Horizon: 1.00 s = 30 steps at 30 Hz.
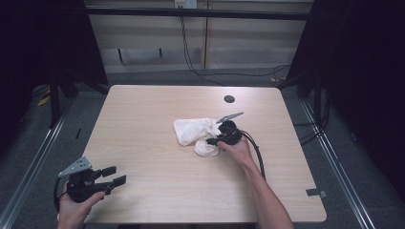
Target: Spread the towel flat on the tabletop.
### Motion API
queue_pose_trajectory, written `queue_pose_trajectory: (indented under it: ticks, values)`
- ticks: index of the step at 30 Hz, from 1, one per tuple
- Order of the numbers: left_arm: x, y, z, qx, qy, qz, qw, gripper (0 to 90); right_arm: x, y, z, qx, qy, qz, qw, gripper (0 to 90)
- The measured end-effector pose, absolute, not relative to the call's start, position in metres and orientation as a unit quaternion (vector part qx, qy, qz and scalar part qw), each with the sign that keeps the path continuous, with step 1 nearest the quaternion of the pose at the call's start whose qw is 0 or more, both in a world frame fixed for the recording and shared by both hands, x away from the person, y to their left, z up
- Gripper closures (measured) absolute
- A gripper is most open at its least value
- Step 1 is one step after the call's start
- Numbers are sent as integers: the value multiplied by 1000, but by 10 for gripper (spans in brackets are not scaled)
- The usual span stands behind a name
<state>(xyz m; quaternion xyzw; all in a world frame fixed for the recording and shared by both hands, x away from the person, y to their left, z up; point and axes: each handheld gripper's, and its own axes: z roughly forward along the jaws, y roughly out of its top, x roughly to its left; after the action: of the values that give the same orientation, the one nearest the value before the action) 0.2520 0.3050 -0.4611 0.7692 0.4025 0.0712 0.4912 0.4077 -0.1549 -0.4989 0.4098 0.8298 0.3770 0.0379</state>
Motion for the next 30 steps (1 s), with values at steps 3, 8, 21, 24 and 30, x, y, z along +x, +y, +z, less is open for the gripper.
queue_pose_trajectory:
  ticks: [3, 8, 21, 24, 30]
  values:
    - [252, 304, -461, 771, 402, 72, 489, 376, 401, -155, -498, 403, 832, 380, 36, 772]
    - [251, 300, -460, 781, 394, 84, 478, 394, 389, -155, -499, 396, 832, 386, 36, 779]
    - [256, 295, -460, 778, 395, 63, 485, 490, 360, -151, -496, 380, 830, 408, 15, 787]
    - [258, 291, -459, 783, 387, 61, 484, 529, 356, -150, -496, 377, 832, 407, 17, 787]
    - [260, 281, -459, 798, 372, 59, 470, 555, 334, -145, -488, 359, 843, 401, 11, 786]
